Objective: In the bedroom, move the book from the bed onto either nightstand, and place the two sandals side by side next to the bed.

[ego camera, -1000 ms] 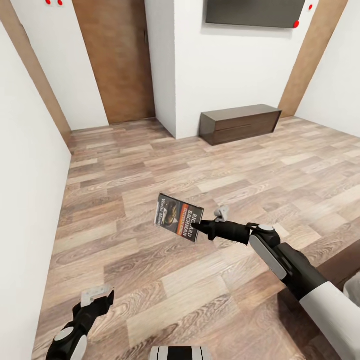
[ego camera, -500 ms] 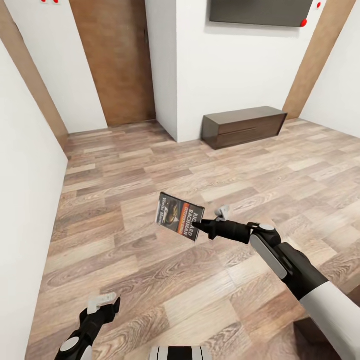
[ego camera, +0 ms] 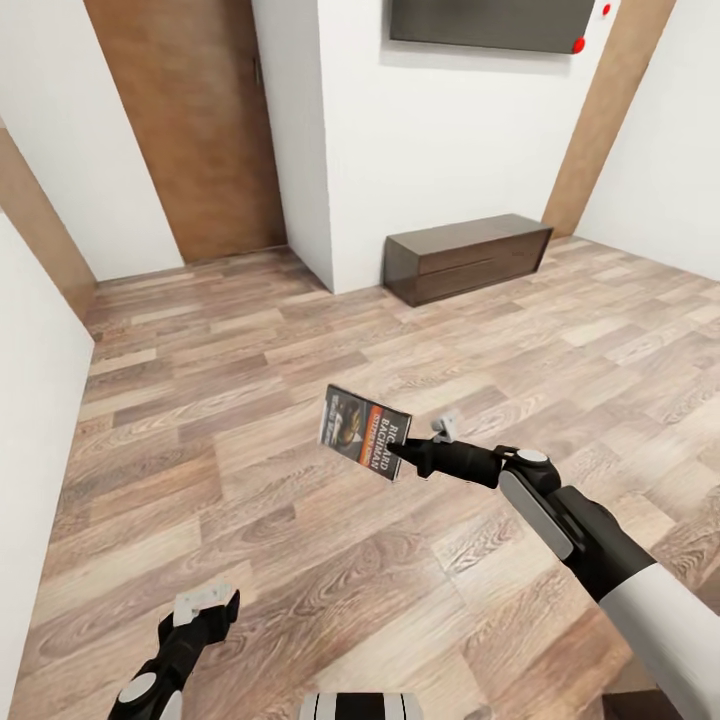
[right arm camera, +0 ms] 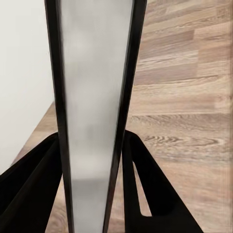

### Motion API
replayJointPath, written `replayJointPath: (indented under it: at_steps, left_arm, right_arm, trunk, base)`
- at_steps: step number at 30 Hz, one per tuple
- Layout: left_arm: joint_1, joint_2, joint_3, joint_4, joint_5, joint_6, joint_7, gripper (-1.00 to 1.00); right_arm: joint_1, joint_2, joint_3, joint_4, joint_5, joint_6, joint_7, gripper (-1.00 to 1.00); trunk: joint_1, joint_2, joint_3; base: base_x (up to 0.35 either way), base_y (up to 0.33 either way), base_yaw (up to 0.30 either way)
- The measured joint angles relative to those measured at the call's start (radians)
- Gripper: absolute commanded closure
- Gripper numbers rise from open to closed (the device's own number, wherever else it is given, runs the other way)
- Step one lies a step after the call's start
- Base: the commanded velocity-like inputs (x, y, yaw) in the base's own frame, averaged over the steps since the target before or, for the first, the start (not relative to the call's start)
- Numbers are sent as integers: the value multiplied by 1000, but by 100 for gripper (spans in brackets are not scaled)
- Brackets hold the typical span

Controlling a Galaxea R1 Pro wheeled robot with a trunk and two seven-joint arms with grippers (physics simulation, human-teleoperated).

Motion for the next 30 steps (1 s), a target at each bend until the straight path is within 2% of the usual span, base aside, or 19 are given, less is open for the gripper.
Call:
replayJointPath:
  at_steps: [7,10,11,15,21,25,30]
  left_arm:
    - [0,-1,-4,1,-1,-1,0,-100]
    - [-1,-1,-3,2,-1,-1,-1,-100]
    - [0,0,-3,3,-1,-1,-1,-100]
    - [0,1,-2,3,-1,-1,-2,-100]
    - [0,1,-3,3,-1,-1,-2,-100]
    - [0,2,-4,3,-1,-1,-3,-100]
    - [0,3,-3,3,-1,-1,-3,-100]
  right_arm:
    - [0,0,-2,11,-4,-9,-1,100]
    - [0,0,-3,24,-4,-41,-1,100]
    - [0,0,-3,38,-5,-74,0,100]
    - [0,0,-1,41,-5,-82,-1,100]
    - [0,0,-2,42,-3,-83,-21,100]
    - [0,0,-2,40,-3,-79,-57,100]
    - [0,0,-5,40,-6,-83,-58,100]
  trunk:
    - [0,0,0]
    - [0,0,0]
    - [0,0,0]
    - [0,0,0]
    - [0,0,2]
    - [0,0,2]
    - [0,0,2]
  base:
    - [335,101,-4]
    - [335,86,-1]
    - [335,81,0]
    - [335,79,-10]
    - [335,78,-219]
    - [335,77,-31]
    - [335,77,-3]
